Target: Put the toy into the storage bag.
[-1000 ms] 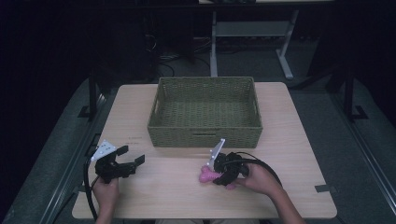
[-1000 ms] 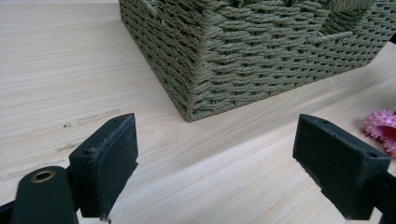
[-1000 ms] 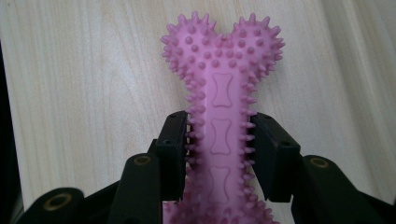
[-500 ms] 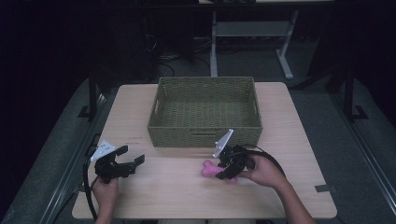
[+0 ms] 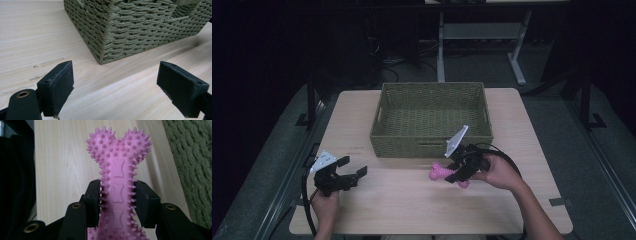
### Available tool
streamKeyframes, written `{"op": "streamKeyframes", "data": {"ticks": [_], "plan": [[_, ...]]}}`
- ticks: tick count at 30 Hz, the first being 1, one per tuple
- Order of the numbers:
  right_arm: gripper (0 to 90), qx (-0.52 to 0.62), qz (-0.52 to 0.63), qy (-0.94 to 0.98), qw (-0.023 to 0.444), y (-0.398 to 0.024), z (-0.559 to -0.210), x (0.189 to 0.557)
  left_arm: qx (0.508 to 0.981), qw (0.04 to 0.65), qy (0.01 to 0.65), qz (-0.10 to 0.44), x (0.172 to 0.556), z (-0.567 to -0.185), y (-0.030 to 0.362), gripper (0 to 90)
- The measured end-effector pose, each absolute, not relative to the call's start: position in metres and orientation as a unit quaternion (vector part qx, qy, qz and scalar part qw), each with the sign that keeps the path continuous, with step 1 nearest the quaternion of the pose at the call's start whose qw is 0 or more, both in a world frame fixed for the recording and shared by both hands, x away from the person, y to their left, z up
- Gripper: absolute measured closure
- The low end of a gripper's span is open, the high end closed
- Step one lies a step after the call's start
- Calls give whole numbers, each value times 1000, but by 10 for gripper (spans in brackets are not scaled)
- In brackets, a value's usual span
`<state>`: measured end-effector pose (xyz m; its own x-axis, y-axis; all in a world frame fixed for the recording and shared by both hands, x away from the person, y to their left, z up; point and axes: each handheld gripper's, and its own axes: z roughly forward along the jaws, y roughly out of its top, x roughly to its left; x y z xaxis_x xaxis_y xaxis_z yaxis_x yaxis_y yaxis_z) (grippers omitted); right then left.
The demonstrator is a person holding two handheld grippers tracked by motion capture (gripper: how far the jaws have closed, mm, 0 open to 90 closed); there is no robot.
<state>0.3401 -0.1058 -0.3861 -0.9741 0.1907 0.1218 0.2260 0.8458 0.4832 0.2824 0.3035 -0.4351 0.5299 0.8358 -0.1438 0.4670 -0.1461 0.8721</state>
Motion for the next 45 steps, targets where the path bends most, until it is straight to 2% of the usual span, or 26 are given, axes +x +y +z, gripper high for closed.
{"op": "streamKeyframes", "data": {"ticks": [18, 45], "plan": [[584, -98, -273, -956, 48, -109, -350, 367, 734, 476, 444, 195, 284, -435, 304, 136], [585, -90, -278, -956, 42, -110, -308, 404, 733, 478, 444, 194, 285, -435, 304, 136]]}}
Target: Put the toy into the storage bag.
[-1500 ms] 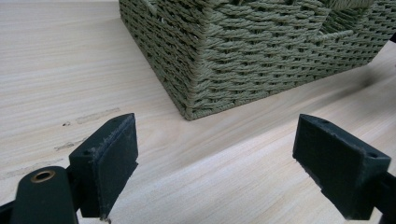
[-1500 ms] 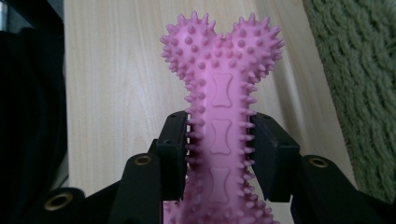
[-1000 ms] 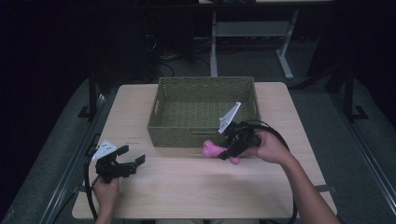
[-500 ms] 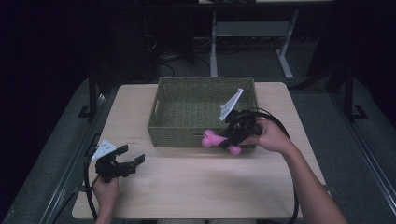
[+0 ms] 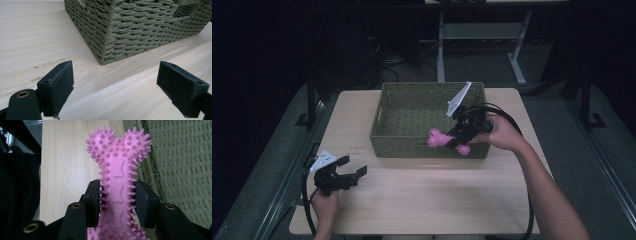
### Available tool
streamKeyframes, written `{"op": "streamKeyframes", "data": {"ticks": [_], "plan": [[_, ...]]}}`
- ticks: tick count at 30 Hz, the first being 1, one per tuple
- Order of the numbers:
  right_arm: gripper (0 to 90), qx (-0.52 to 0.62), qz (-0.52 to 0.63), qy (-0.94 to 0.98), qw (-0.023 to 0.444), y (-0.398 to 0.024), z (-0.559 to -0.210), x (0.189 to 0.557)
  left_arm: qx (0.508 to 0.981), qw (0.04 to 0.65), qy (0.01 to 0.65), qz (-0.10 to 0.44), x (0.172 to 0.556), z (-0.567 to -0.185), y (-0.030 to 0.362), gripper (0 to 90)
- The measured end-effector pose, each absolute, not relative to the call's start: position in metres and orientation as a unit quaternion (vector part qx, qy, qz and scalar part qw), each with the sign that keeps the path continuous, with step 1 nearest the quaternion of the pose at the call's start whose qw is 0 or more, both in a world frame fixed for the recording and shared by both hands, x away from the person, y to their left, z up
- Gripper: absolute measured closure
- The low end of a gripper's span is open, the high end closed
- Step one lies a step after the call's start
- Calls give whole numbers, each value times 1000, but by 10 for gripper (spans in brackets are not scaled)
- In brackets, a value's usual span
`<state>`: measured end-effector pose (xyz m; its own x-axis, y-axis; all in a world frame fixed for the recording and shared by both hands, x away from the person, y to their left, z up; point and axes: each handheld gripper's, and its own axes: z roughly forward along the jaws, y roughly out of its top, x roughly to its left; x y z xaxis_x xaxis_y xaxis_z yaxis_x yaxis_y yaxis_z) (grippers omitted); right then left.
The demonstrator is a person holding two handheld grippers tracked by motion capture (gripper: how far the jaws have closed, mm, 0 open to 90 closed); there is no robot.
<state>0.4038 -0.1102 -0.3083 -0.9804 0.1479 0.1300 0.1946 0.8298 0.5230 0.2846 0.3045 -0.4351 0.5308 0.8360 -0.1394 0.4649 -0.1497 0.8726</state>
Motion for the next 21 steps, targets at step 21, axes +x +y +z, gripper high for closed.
{"op": "streamKeyframes", "data": {"ticks": [21], "plan": [[583, -110, -271, -956, 38, -107, -300, 443, 732, 476, 447, 196, 285, -435, 307, 136]]}}
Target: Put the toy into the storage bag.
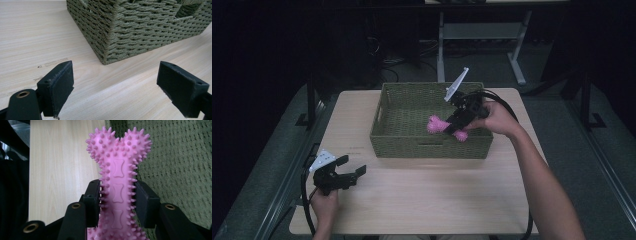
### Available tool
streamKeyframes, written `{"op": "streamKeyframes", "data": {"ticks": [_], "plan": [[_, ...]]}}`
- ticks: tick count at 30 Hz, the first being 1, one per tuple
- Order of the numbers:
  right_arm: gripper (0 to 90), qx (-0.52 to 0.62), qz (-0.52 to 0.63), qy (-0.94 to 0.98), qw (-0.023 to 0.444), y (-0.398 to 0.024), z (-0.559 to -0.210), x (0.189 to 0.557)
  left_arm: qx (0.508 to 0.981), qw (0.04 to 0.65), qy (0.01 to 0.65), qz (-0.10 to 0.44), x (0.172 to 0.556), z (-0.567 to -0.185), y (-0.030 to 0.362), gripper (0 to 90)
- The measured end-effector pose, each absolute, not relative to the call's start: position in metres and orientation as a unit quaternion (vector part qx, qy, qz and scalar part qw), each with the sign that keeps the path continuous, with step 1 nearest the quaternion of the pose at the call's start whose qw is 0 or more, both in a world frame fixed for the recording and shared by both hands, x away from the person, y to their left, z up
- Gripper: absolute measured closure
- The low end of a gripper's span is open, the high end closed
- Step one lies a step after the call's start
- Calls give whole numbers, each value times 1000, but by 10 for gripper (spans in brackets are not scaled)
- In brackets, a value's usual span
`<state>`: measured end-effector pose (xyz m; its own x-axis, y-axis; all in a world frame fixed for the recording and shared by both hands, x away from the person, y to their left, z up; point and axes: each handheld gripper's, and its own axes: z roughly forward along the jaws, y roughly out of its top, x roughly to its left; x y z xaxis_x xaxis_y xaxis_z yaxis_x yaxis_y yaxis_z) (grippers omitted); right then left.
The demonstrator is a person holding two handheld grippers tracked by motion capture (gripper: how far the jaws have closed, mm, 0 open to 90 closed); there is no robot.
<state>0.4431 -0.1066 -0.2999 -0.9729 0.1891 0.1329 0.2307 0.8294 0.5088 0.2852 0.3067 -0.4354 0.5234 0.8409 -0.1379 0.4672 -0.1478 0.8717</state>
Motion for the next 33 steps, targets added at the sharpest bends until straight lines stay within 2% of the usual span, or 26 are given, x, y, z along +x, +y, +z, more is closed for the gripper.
{"op": "streamKeyframes", "data": {"ticks": [16, 33], "plan": [[583, -128, -276, -952, 35, -109, -300, 469, 730, 479, 447, 193, 285, -435, 307, 136], [582, -151, -267, -951, 42, -110, -327, 486, 727, 482, 449, 191, 285, -435, 308, 136]]}}
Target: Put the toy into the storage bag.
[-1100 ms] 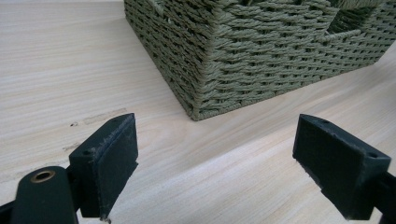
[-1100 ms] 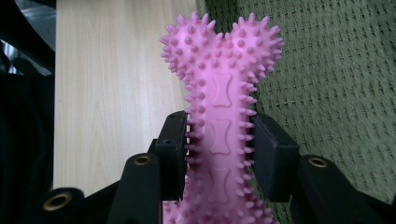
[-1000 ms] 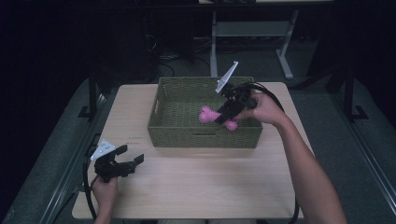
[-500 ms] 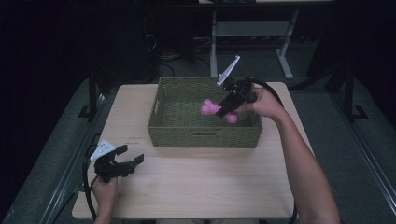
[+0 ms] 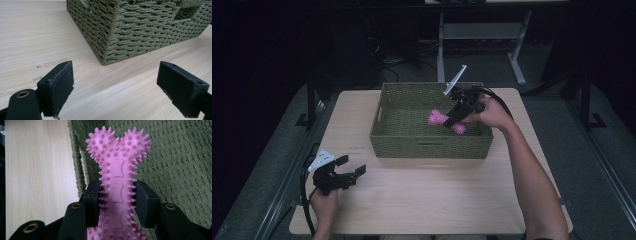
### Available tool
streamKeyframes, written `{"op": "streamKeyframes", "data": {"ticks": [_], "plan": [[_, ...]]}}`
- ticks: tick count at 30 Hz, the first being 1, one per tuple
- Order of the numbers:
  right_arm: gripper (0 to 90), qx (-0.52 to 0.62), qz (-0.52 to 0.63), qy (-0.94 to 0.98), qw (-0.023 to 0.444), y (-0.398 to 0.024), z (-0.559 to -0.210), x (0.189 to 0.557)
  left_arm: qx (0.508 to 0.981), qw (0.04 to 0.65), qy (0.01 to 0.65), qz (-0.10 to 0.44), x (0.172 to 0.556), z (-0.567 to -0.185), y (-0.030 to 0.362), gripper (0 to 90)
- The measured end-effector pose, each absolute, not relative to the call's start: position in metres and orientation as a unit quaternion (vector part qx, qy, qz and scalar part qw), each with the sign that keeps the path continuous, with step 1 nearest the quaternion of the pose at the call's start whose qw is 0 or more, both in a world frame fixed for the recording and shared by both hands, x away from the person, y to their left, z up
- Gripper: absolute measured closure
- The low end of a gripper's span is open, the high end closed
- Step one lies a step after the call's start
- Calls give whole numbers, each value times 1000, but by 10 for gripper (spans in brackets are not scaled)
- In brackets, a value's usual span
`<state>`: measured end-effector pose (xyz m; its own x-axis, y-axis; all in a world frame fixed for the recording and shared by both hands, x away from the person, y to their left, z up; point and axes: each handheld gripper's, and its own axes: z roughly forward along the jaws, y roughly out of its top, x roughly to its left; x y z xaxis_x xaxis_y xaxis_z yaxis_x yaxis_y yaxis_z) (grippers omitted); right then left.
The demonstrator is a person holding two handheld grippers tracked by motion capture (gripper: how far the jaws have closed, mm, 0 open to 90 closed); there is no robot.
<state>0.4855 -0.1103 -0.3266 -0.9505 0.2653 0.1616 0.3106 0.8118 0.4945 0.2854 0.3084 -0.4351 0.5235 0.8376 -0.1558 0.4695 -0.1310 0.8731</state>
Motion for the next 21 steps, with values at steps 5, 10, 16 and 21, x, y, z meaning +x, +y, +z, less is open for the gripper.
{"op": "streamKeyframes", "data": {"ticks": [5, 10, 16, 21], "plan": [[582, -159, -268, -949, 47, -111, -332, 490, 727, 482, 452, 189, 286, -436, 308, 136], [582, -171, -268, -947, 50, -113, -336, 494, 730, 479, 449, 190, 286, -435, 307, 136], [581, -177, -264, -947, 53, -114, -343, 497, 729, 480, 450, 191, 286, -436, 308, 136], [580, -178, -254, -949, 59, -111, -352, 499, 727, 482, 451, 189, 286, -436, 308, 136]]}}
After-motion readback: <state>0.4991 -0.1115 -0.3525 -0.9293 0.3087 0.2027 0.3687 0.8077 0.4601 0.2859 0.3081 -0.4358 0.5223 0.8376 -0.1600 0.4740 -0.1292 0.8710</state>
